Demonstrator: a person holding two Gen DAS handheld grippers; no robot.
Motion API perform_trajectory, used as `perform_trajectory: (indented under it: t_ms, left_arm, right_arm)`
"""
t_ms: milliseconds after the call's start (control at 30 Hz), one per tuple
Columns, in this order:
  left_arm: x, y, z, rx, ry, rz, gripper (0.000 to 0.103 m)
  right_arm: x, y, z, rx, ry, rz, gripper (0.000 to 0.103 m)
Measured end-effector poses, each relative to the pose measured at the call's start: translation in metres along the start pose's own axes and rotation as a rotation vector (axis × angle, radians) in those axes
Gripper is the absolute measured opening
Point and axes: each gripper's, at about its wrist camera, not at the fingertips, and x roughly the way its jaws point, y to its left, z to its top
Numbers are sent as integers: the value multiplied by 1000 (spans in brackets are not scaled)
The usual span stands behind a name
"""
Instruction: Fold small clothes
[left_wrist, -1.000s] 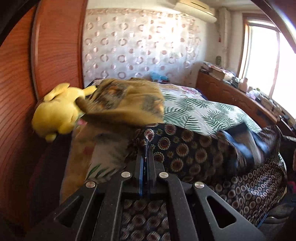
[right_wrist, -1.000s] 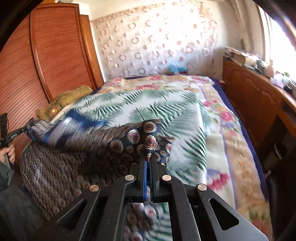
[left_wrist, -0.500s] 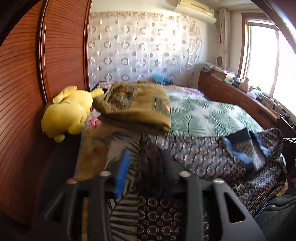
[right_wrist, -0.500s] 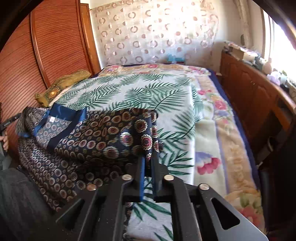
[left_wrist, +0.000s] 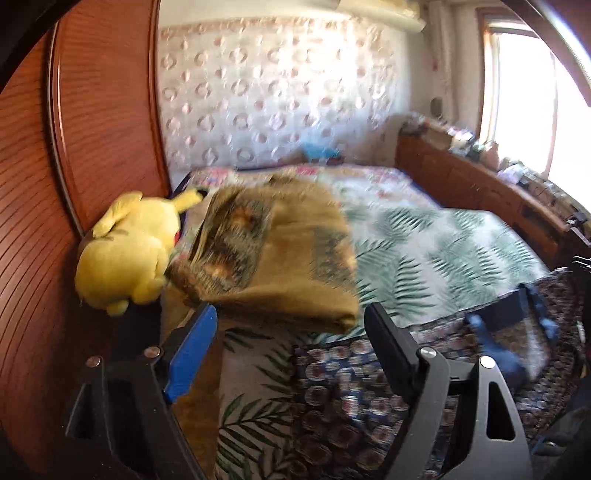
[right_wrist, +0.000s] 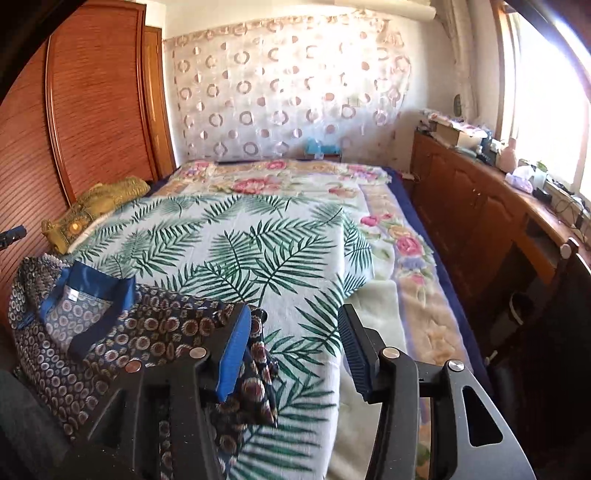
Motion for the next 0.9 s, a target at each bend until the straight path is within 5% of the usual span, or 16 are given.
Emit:
perform_trajectory:
  t_ms: [333, 900]
  left_arm:
    - [50, 6, -27, -21, 176, -8, 83]
    - [57, -5, -50, -17, 227, -52, 80]
  right_arm:
    - [45, 0, 4, 60, 93, 50, 51]
    - [52, 12, 0, 10, 145, 83, 51]
